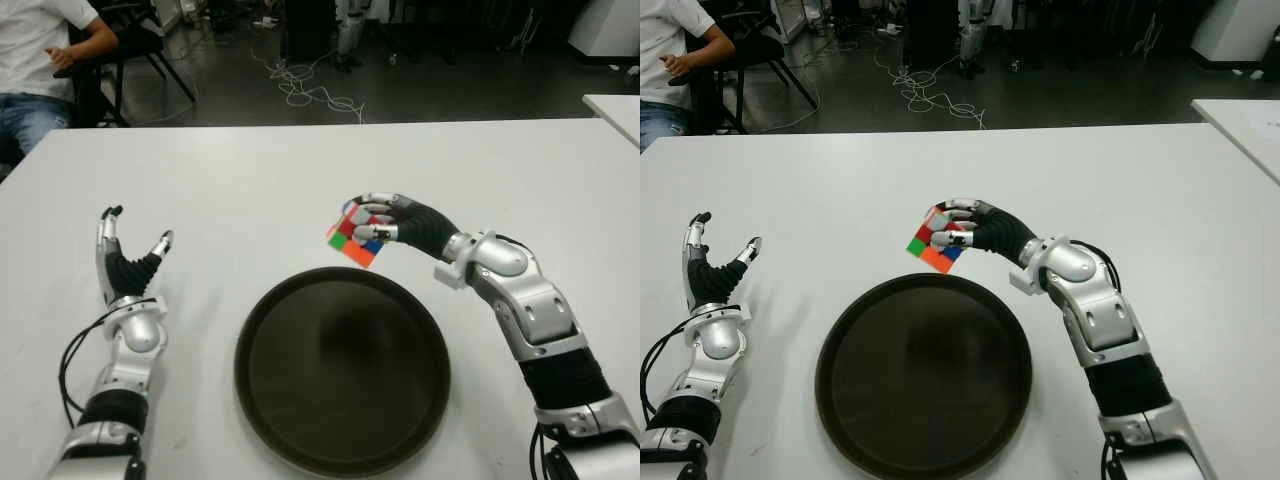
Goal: Pick up the Rubik's Cube and put it in the plate
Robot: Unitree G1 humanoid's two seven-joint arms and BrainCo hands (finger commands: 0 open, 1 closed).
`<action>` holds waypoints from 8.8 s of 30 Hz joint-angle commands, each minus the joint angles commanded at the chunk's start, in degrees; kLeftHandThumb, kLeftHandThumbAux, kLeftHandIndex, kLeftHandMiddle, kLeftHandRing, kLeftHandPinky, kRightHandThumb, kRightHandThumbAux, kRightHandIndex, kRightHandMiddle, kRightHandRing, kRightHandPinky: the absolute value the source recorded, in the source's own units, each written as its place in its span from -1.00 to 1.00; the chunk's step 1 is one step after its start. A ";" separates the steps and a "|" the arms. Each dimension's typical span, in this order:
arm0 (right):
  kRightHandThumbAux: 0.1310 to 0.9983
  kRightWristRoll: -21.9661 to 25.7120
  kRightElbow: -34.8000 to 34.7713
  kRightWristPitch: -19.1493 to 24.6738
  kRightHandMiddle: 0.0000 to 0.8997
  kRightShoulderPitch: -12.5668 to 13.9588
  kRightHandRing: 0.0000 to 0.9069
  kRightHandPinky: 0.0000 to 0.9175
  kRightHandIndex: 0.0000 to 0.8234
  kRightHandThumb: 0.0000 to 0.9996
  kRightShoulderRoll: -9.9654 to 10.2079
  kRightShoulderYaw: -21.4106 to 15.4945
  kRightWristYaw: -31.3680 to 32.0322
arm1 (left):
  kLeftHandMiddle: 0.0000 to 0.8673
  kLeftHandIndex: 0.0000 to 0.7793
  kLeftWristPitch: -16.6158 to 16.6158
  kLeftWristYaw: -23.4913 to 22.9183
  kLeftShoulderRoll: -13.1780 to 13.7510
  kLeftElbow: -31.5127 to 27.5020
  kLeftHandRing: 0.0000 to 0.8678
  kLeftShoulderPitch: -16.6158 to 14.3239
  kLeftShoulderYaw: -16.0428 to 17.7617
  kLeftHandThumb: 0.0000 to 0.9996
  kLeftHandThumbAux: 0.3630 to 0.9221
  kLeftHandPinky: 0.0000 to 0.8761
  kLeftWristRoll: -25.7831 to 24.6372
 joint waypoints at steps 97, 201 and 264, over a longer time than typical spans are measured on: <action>0.39 -33.42 7.29 -25.90 0.85 -3.18 0.87 0.83 0.06 0.37 -4.66 12.85 0.28 | -0.90 -0.93 -0.58 0.26 0.17 1.84 -0.94 -0.45 0.29 -1.00 0.11 -0.95 -0.84; 0.46 -20.88 13.97 -32.44 -0.08 -2.98 -0.09 -0.25 -0.18 -0.56 -2.03 9.27 1.90 | -0.93 -0.94 -0.41 1.32 -0.02 1.09 -0.98 -0.25 0.04 -1.00 0.19 -0.98 0.10; -0.39 -15.23 21.79 -33.96 -0.94 -7.52 -0.99 -1.00 -1.00 -1.00 -2.44 9.87 16.17 | -0.96 -0.95 0.39 0.83 0.21 2.55 -1.00 -1.09 0.47 -1.00 0.34 -1.00 -1.34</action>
